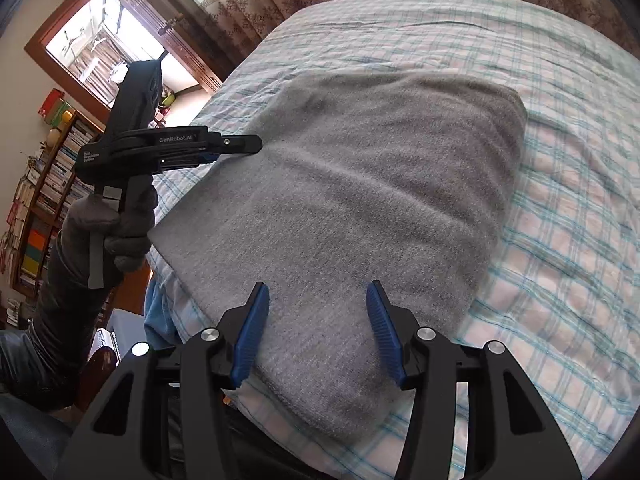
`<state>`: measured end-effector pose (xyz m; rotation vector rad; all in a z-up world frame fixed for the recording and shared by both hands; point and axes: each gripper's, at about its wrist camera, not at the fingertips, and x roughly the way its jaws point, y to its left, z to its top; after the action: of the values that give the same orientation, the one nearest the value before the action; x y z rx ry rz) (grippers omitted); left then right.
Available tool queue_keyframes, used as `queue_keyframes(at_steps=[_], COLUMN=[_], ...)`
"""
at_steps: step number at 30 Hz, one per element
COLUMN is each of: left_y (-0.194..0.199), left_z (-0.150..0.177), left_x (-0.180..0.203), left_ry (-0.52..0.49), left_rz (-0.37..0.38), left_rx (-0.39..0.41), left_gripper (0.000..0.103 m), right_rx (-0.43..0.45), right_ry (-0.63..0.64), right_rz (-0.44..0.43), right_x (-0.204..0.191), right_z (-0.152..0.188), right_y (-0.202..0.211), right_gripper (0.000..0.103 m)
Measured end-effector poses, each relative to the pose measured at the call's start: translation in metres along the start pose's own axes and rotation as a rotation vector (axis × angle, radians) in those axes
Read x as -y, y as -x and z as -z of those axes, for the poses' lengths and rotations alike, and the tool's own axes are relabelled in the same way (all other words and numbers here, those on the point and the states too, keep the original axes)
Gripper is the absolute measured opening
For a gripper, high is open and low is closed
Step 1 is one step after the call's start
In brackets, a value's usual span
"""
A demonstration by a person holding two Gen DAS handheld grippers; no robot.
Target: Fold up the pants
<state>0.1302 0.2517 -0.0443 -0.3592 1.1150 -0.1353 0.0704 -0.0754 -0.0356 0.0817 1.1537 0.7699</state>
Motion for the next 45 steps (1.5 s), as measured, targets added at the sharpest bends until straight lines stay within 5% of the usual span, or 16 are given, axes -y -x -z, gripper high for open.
queue_keyframes(at_steps=[3,7,13,18,23,25,29,31,45], left_y=[0.023,0.047,0.032,0.007,0.008,0.011,0.021,0.024,0.008], left_z=[0.002,0.015,0.053,0.065,0.066,0.065,0.065,0.066,0.073], left_x=[0.009,0.033,0.068,0.058,0.055,0.056,0.068,0.077,0.075], left_ry=[-0.044,-0.114,-0.233,-0.219,-0.222,-0.219,-0.230,-0.262,-0.271], left_rz=[-0.067,-0.046,-0.026,-0.049,-0.037,-0.034,-0.032,-0.049,-0.032], left_rx=[0.055,0.099,0.029,-0.001,0.007,0.006,0.023,0.035,-0.004], left_gripper=[0.041,0.044,0.045,0.045,0.045,0.046,0.071,0.075,0.079], right_rx=[0.026,0.018,-0.059,-0.175,-0.151,-0.126,-0.038,0.009,0.140], right_ry=[-0.006,-0.024,-0.035,-0.018,0.023,0.036,0.064,0.056,-0.100], right_rz=[0.020,0.035,0.015,0.021,0.035,0.029,0.043,0.056,0.191], right_x=[0.007,0.014,0.014,0.009,0.003,0.002,0.004,0.014,0.072], right_z=[0.007,0.017,0.038,0.055,0.051,0.043,0.020,0.003,-0.101], right_y=[0.020,0.030,0.016,-0.006,0.002,0.011,0.035,0.042,-0.017], right_gripper=[0.052,0.052,0.052,0.053,0.053,0.053,0.053,0.053,0.053])
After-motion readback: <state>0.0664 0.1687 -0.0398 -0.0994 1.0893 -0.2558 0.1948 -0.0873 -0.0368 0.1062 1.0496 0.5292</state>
